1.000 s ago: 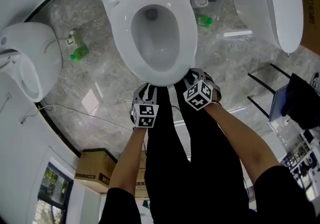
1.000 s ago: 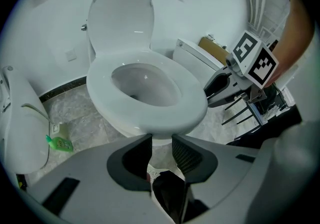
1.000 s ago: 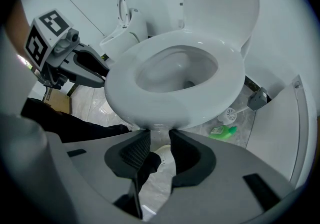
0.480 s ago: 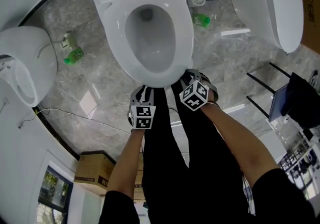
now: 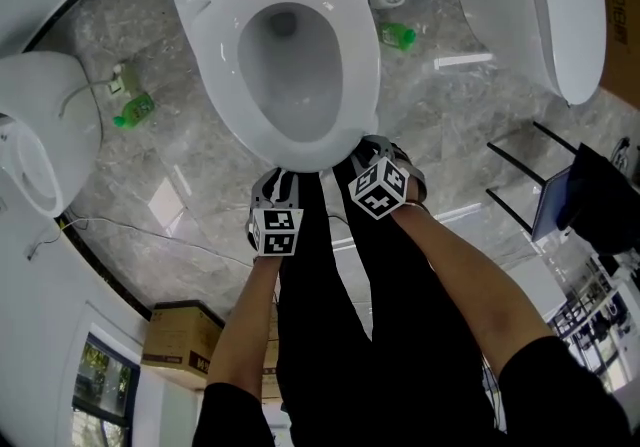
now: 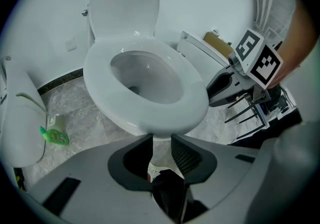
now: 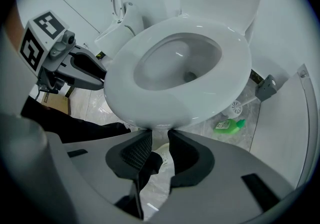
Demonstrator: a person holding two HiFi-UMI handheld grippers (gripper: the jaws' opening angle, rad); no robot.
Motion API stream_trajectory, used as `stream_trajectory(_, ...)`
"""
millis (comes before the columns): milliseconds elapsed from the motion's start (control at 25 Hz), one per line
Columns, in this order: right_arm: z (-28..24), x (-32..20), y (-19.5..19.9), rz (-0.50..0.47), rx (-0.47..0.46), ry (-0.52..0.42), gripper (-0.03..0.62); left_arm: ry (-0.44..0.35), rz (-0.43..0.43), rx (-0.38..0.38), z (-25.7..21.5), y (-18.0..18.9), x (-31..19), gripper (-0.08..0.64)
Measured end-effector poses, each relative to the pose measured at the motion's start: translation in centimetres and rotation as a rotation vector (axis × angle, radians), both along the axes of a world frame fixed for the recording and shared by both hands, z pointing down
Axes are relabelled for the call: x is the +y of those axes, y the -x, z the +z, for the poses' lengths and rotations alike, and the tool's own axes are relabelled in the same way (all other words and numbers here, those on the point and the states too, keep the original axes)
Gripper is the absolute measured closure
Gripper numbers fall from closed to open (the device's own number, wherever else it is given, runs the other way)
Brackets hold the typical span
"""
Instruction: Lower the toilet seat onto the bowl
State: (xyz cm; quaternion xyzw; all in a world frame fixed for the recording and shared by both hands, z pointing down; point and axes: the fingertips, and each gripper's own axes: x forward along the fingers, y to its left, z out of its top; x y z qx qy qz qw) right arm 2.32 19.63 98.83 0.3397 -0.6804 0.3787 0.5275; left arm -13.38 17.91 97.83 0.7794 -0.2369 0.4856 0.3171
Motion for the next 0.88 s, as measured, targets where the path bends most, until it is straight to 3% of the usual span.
stream_trajectory(760, 2.0, 0.1, 0.1, -0.001, -0.069, 0.011, 0.477, 0.014, -0.019, 0.002, 1.8, -0.1, 0.1, 0.439)
stream_trajectory(880, 1.5, 0.1, 0.1, 0.039, -0.069, 0.020, 0.480, 0.058, -0.105, 0.021, 2.0, 0.3, 0.1, 0.432)
